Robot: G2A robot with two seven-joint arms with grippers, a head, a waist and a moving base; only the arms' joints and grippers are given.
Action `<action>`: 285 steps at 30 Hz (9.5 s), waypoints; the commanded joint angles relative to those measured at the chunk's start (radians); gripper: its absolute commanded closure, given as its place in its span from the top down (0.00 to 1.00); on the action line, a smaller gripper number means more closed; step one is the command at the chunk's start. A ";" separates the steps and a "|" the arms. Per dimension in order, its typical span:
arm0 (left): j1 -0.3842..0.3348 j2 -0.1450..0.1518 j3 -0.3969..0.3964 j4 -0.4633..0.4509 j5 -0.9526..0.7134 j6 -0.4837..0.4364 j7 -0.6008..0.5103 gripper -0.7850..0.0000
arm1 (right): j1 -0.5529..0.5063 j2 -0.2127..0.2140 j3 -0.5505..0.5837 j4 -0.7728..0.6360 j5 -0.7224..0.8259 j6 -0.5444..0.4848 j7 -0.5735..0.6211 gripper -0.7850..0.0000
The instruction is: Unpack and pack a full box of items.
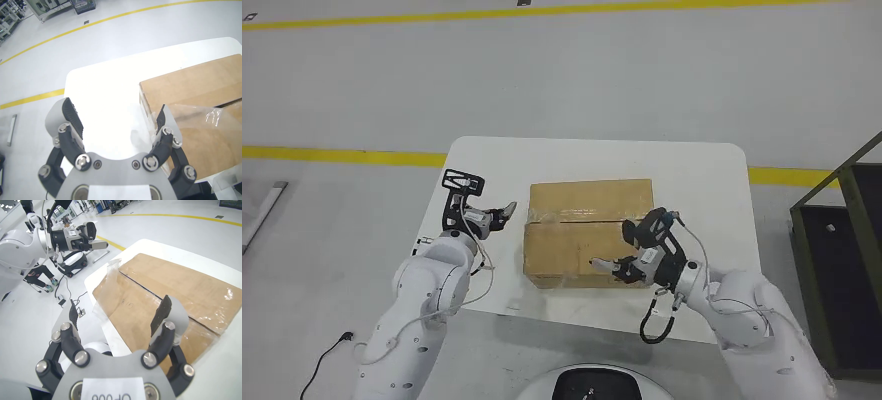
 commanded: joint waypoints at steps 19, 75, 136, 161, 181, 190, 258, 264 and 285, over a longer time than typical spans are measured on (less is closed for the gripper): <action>0.026 -0.002 -0.007 0.008 -0.005 0.020 0.004 1.00 | 0.137 -0.041 -0.300 0.102 -0.110 0.282 0.095 0.42; 0.026 -0.002 -0.007 0.008 -0.005 0.020 0.004 1.00 | 0.220 -0.009 -0.516 0.024 -1.724 -0.050 0.016 0.00; 0.026 -0.002 -0.007 0.008 -0.005 0.020 0.004 1.00 | 0.261 -0.116 -0.527 0.207 -2.038 -0.214 0.014 0.00; 0.026 -0.002 -0.007 0.008 -0.005 0.020 0.004 1.00 | 0.190 -0.147 -0.403 0.153 -1.921 -0.249 -0.032 0.00; 0.026 -0.002 -0.007 0.008 -0.005 0.020 0.004 1.00 | 0.190 -0.172 -0.352 0.128 -1.845 -0.253 -0.021 0.00; 0.026 -0.002 -0.007 0.008 -0.005 0.020 0.004 1.00 | 0.169 -0.165 -0.356 0.081 -1.972 -0.288 -0.039 0.00; 0.026 -0.002 -0.007 0.008 -0.005 0.020 0.004 1.00 | -0.014 -0.193 -0.143 -0.274 -1.870 -0.316 -0.047 0.49; 0.026 -0.002 -0.007 0.008 -0.005 0.020 0.004 1.00 | 0.068 -0.209 -0.215 -0.094 -1.743 -0.150 -0.209 0.00; 0.076 0.000 -0.063 -0.021 0.016 0.076 0.077 1.00 | 0.186 -0.248 -0.270 0.351 -1.376 0.130 -0.474 0.00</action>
